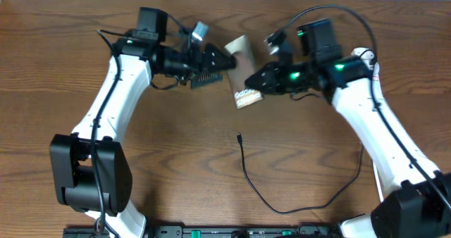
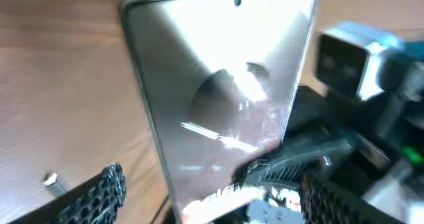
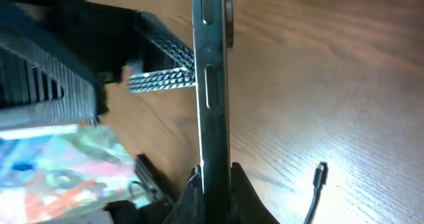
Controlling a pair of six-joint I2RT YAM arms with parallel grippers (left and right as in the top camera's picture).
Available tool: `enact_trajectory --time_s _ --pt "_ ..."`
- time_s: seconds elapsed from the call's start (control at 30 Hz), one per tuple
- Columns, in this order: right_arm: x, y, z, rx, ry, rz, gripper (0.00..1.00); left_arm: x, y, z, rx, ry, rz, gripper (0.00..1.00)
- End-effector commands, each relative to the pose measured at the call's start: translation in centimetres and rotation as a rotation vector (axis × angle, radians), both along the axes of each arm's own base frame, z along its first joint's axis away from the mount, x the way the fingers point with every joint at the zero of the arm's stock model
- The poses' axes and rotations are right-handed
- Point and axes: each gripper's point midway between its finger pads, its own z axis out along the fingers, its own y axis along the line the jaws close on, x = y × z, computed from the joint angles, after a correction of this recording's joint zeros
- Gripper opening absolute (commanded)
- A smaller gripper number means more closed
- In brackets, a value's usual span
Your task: Plug charger to phone and switch on socket
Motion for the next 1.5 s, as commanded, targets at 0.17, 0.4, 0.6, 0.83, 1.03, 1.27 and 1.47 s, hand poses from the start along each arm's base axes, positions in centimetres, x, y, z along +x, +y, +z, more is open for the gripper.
enact_trajectory --time_s 0.17,0.4,0.6,0.83,1.03,1.27,1.47 --pt "-1.3 1.3 6.8 0.278 -0.152 0.183 0.01 -0.7 -0.7 6.4 -0.275 -0.179 -0.151 0.71" --pt "-0.4 1.4 7.4 0.278 -0.204 0.170 0.01 -0.1 -0.9 7.9 -0.300 -0.199 -0.163 0.61" --pt "0.6 1.4 7.8 0.279 -0.214 0.128 0.01 0.1 -1.0 9.3 -0.307 -0.234 -0.165 0.53" --pt "1.7 2.0 8.3 0.271 -0.224 0.068 0.01 -0.3 -0.9 12.1 -0.317 -0.315 -0.173 0.51" --pt "1.3 3.9 9.7 0.314 -0.255 0.096 0.01 -0.4 -0.9 14.6 -0.330 -0.368 -0.176 0.47" --pt "1.4 4.1 10.1 0.325 -0.276 0.099 0.01 -0.4 -1.0 16.1 -0.341 -0.393 -0.180 0.32" --pt "2.2 4.1 11.1 0.342 -0.313 0.074 0.01 -0.8 -1.5 16.2 -0.344 -0.385 -0.193 0.26"
